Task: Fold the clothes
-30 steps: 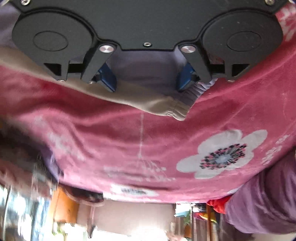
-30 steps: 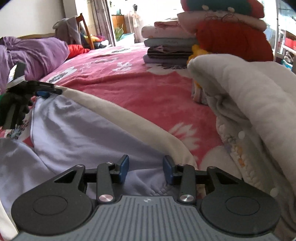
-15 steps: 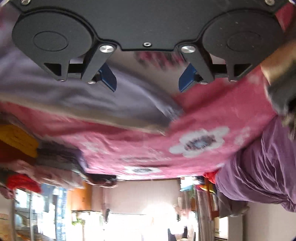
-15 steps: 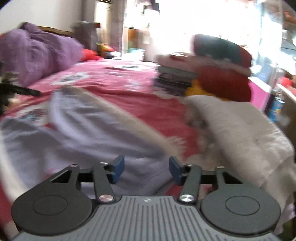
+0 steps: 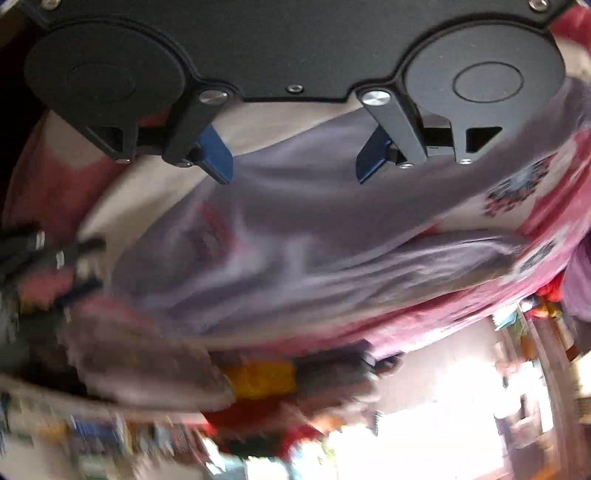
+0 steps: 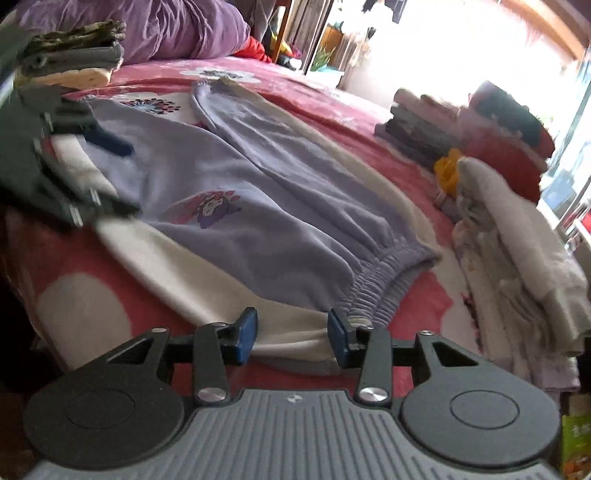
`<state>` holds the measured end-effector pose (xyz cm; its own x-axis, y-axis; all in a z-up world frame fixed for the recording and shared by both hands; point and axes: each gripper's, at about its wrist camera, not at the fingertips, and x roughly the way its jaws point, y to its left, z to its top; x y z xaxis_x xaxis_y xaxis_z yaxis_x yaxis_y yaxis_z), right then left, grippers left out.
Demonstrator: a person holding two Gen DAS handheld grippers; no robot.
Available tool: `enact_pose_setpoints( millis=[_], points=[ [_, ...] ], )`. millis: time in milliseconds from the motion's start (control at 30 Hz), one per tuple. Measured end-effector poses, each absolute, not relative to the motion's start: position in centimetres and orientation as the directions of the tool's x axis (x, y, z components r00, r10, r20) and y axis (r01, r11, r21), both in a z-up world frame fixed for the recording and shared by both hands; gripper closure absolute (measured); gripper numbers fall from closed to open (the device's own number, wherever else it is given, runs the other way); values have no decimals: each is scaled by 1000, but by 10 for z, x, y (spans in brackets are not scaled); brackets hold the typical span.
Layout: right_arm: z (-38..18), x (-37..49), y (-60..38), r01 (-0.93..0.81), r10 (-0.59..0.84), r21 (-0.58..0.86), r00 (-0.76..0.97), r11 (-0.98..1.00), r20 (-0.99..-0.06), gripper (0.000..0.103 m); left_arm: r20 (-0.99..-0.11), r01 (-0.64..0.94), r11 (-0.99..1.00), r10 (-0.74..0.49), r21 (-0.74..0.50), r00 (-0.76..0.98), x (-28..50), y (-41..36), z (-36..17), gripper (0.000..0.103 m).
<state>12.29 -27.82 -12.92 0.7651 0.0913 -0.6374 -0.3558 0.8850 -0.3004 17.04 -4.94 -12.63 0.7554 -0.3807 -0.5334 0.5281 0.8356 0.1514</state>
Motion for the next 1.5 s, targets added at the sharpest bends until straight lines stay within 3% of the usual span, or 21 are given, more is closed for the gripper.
enact_pose_setpoints(
  millis=[100,133,200,300,367,400,433,533,700,800,1033,1500],
  points=[
    [-122,112,-280,-299,123,-252,834,921,-538,59,-482,395,905,-278,159,831,171,-8,-120,30],
    [-122,111,-280,-296,144,-233,850,926,-507,54,-471,331,931,-227,151,852,174,7,-121,30],
    [-134,122,-277,-307,142,-220,822,926,-552,47,-467,208,969,-123,133,875,185,37,-124,30],
    [-150,129,-286,-301,155,-154,788,941,-596,47,-615,61,994,6,87,788,217,86,-151,26],
    [-140,126,-292,-296,165,-131,790,946,-591,49,-572,-6,995,-55,-104,818,213,120,-141,29],
    [-137,121,-293,-297,165,-146,805,944,-570,49,-534,-9,995,-45,-98,844,207,127,-132,29],
    [-134,116,-294,-297,165,-161,819,941,-549,49,-494,-11,997,-31,-82,869,201,133,-124,29],
    [-126,100,-293,-323,164,-256,855,911,-492,50,-491,24,1000,-12,19,871,193,141,-125,29],
    [-120,71,-273,-358,93,-561,891,746,-445,50,-486,84,978,19,189,873,180,155,-127,29],
    [-129,65,-269,-381,39,-667,883,640,-468,50,-484,119,951,36,285,874,174,159,-131,30],
    [-147,74,-270,-429,-10,-742,863,516,-506,50,-478,172,880,70,444,876,166,156,-140,31],
    [-166,93,-259,-509,73,-790,852,341,-518,54,-437,246,740,73,626,896,165,147,-162,41]
  ],
)
